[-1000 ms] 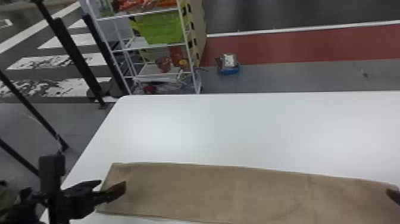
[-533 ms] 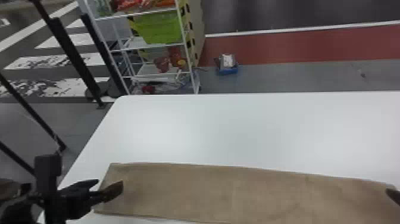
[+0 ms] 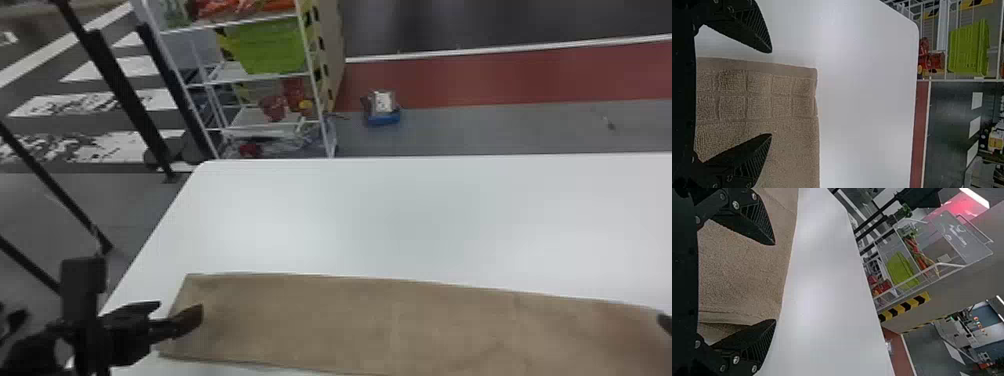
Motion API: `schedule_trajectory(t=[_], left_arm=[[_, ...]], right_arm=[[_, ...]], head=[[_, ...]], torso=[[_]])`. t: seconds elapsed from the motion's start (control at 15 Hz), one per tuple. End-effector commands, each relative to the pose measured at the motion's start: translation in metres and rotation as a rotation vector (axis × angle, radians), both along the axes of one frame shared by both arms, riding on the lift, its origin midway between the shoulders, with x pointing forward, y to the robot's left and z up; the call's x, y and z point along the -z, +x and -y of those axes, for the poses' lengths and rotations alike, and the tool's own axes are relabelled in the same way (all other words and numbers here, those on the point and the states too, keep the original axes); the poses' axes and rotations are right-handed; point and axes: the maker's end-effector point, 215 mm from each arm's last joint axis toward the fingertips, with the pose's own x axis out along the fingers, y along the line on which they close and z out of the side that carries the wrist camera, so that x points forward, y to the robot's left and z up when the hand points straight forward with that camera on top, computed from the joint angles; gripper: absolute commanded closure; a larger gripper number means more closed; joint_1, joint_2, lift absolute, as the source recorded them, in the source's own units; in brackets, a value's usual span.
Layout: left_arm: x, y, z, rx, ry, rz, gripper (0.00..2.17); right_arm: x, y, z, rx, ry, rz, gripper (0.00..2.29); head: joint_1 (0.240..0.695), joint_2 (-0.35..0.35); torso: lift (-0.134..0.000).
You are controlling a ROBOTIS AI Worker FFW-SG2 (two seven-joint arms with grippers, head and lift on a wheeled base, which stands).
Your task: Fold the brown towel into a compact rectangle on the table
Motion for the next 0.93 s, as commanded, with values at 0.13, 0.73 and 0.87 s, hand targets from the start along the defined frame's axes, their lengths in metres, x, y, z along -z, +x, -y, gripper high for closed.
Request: schedule_trajectory(t=[0.13, 0.73, 0.87], left_arm=[[0.0056, -0.0018, -0.0108, -0.010, 0.027, -0.026, 0.14], [0.0077, -0.0020, -0.0051, 0.031, -0.022, -0.070, 0.21], [0.0110, -0.0028, -0.0086, 0.028, -0.014, -0.084, 0.21]], right_arm=[[-0.0004, 0.0000, 0.0002, -0.004, 0.004, 0.007, 0.21], [-0.0058, 0.0000, 0.0032, -0.002, 0.012, 0.027, 0.21], [-0.0068, -0.0003, 0.0038, -0.001, 0.015, 0.031, 0.21]], head=[[0.695, 0.247], [0.695, 0.241], [0.695, 0.240]], torso=[[-0.124], [-0.124], [-0.124]])
